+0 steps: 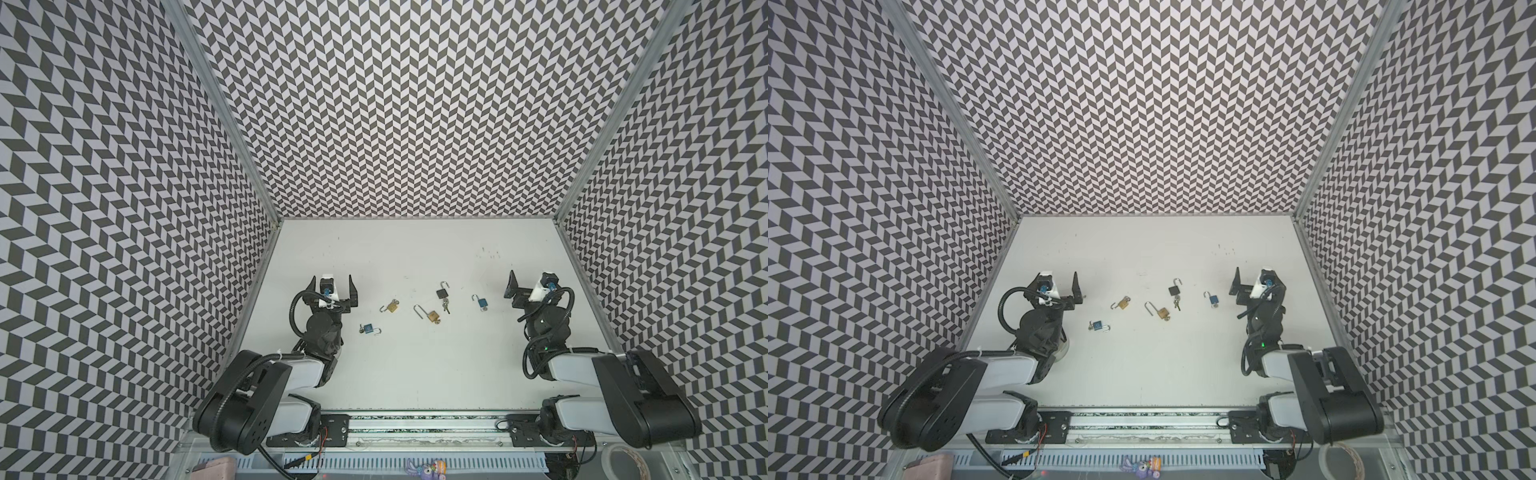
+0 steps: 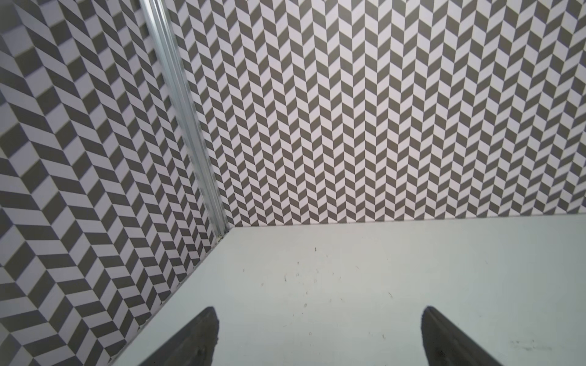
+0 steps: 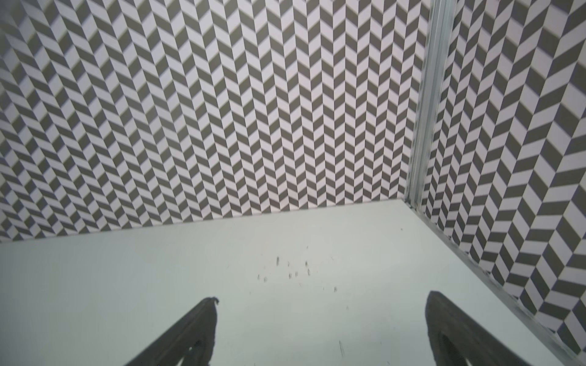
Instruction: Lock with the key
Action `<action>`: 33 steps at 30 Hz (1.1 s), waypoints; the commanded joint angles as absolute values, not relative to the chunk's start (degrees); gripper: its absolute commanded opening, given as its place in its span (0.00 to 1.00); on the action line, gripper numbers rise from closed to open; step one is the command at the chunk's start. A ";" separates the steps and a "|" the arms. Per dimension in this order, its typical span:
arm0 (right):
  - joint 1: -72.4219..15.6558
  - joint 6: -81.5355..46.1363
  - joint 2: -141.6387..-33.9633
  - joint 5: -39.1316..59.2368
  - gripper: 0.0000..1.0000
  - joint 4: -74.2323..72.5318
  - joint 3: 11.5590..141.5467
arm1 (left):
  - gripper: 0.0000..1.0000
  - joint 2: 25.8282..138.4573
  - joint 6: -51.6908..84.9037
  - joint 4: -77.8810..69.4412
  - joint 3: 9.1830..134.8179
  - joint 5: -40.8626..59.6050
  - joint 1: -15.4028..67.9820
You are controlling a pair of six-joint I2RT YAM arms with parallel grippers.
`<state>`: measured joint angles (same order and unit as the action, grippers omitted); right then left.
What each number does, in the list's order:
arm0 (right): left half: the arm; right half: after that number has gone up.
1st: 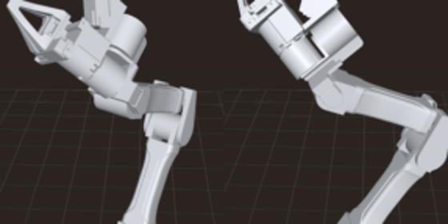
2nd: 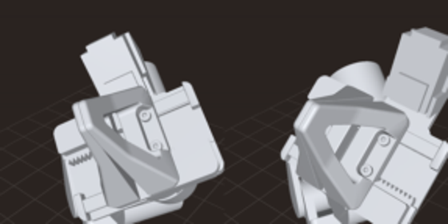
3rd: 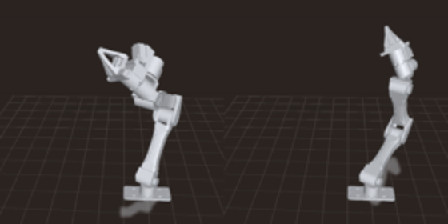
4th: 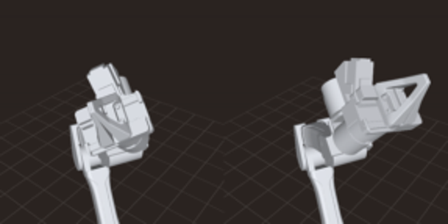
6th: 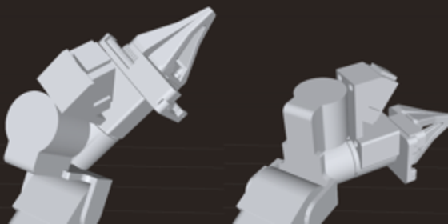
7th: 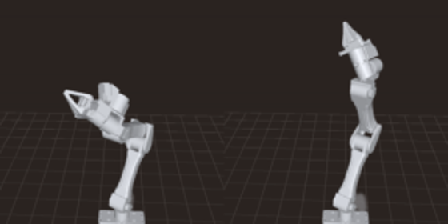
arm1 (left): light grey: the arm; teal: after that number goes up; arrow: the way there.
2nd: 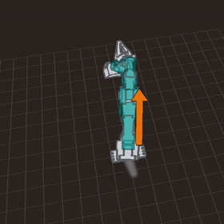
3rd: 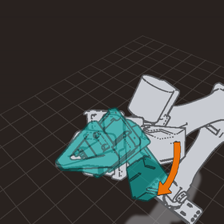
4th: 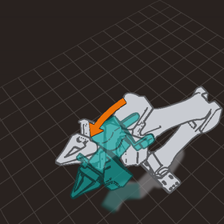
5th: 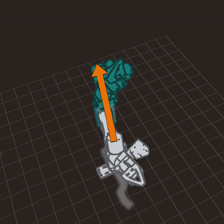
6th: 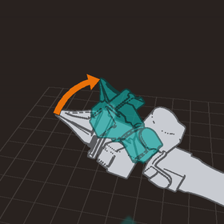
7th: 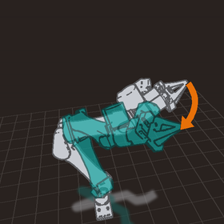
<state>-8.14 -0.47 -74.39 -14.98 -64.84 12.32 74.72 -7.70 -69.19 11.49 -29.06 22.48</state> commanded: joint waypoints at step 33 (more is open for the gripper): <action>-18.04 -19.44 -64.88 14.49 0.92 -3.58 34.57 | 1.00 66.21 35.38 -8.86 34.06 -9.32 37.40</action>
<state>-14.15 -25.34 -61.60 11.51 -11.99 30.85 66.65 34.61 -7.44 32.93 -14.39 37.36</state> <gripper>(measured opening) 0.922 0.996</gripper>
